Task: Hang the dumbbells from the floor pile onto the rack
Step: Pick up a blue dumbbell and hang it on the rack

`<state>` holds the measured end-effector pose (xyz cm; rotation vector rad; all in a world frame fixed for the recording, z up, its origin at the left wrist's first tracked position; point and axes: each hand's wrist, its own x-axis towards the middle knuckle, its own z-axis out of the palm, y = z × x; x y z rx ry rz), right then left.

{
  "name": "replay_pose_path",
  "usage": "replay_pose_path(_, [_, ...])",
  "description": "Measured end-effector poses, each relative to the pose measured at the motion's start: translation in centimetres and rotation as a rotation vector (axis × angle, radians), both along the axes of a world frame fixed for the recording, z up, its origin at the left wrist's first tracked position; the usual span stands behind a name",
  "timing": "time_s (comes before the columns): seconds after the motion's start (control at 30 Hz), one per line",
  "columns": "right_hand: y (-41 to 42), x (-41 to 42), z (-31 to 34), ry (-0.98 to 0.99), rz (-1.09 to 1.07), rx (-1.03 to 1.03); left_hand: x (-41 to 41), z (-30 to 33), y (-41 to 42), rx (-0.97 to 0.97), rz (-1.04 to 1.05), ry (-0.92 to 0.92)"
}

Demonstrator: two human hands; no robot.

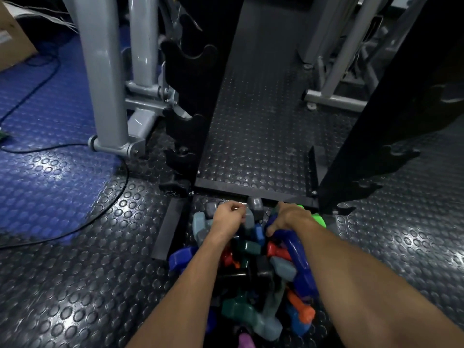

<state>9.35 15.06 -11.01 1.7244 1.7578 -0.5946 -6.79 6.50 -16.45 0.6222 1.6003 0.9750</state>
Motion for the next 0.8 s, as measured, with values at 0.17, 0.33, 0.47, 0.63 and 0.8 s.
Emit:
replay_pose_path(0.17, [0.8, 0.8, 1.4, 0.044, 0.041, -0.020, -0.4, -0.8, 0.3, -0.017, 0.058, -0.107])
replay_pose_path(0.33, [0.5, 2.2, 3.3, 0.076, 0.045, 0.055, -0.4, 0.2, -0.3, -0.018, 0.067, -0.144])
replay_pose_path(0.47, [0.4, 3.4, 4.7, 0.120, 0.017, 0.067, 0.5, 2.3, -0.2, -0.012, 0.047, -0.181])
replay_pose_path(0.63, [0.8, 5.6, 6.3, 0.228, -0.088, 0.112, 3.4, 3.2, -1.0, -0.060, -0.215, -0.280])
replay_pose_path(0.8, [0.4, 6.7, 7.4, 0.231, -0.048, 0.117, 8.7, 3.4, -1.9, -0.011, -0.697, -0.028])
